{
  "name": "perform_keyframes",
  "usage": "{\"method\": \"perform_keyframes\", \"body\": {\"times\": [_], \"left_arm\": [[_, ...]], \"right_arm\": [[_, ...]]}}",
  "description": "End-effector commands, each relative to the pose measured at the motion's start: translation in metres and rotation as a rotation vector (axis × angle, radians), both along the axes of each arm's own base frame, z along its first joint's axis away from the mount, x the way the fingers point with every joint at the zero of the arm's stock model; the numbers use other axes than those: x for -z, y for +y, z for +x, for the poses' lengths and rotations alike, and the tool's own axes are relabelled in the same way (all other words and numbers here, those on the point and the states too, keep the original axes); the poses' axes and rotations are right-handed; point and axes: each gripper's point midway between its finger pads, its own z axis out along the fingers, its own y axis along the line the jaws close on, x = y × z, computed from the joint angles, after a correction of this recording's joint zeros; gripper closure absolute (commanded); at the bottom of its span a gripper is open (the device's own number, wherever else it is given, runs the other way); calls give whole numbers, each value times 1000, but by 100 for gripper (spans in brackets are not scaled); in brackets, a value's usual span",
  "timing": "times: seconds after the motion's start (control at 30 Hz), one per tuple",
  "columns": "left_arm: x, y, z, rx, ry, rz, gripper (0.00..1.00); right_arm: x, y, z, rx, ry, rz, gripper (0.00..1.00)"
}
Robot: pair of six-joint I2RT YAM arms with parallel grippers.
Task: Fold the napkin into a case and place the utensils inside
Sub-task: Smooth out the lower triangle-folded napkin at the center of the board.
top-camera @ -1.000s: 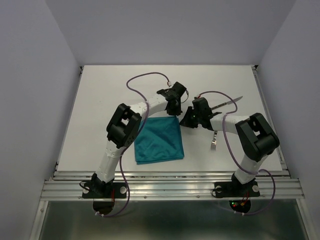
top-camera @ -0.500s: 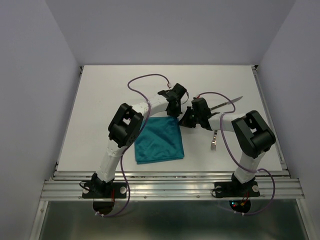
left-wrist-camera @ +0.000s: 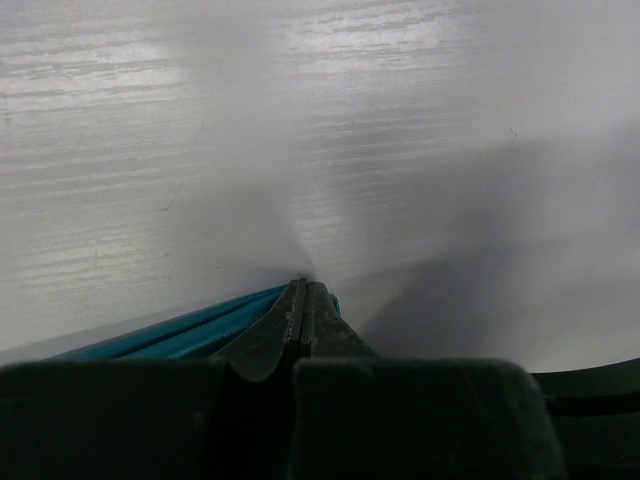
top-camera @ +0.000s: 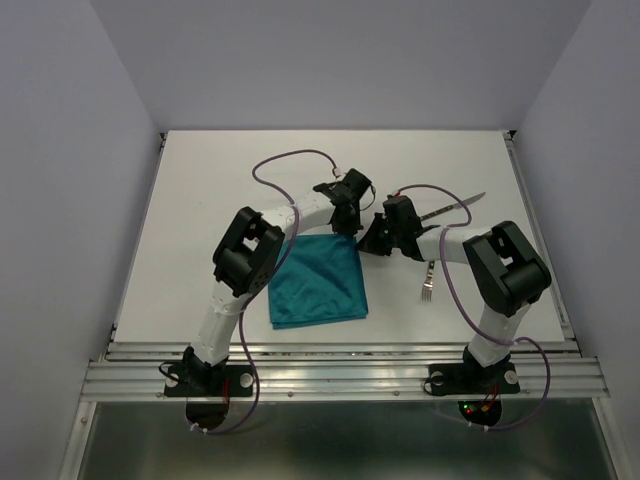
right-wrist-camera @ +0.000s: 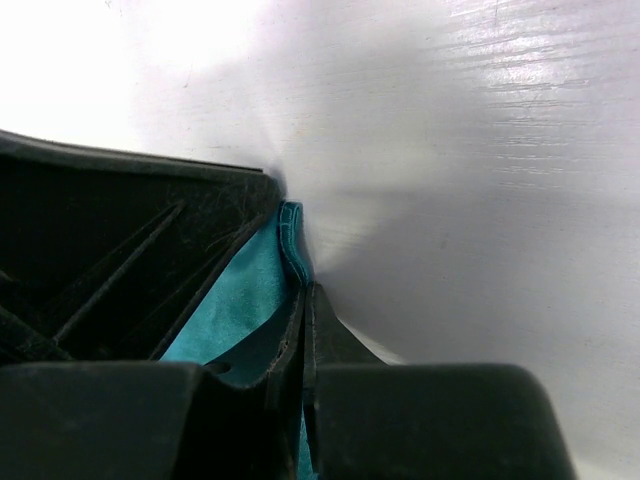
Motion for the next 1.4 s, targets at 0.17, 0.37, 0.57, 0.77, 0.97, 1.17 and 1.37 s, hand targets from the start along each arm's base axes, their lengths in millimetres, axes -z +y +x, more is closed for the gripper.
{"method": "perform_keyframes", "body": {"times": [0.17,0.37,0.57,0.77,0.97,1.17,1.37], "left_arm": [[-50,1,-5,0,-70,-63,100],[-53,-3,-12,12,-58,-100,100],[-61,-12,-8,16,-66,-133,100],[-53,-18,-6,11,-50,-137,100],[-55,0,2,-58,-93,-60,100],[-47,11,9,-98,-112,34,74],[-36,2,11,-76,-89,35,70]], "right_arm": [[-7,-3,7,33,-39,5,96],[-4,1,5,15,-29,26,99],[-3,3,4,11,-28,39,99],[-2,3,3,11,-25,42,99],[0,2,1,9,-21,44,99],[1,2,0,10,-18,46,99],[0,2,0,9,-18,46,99]]}}
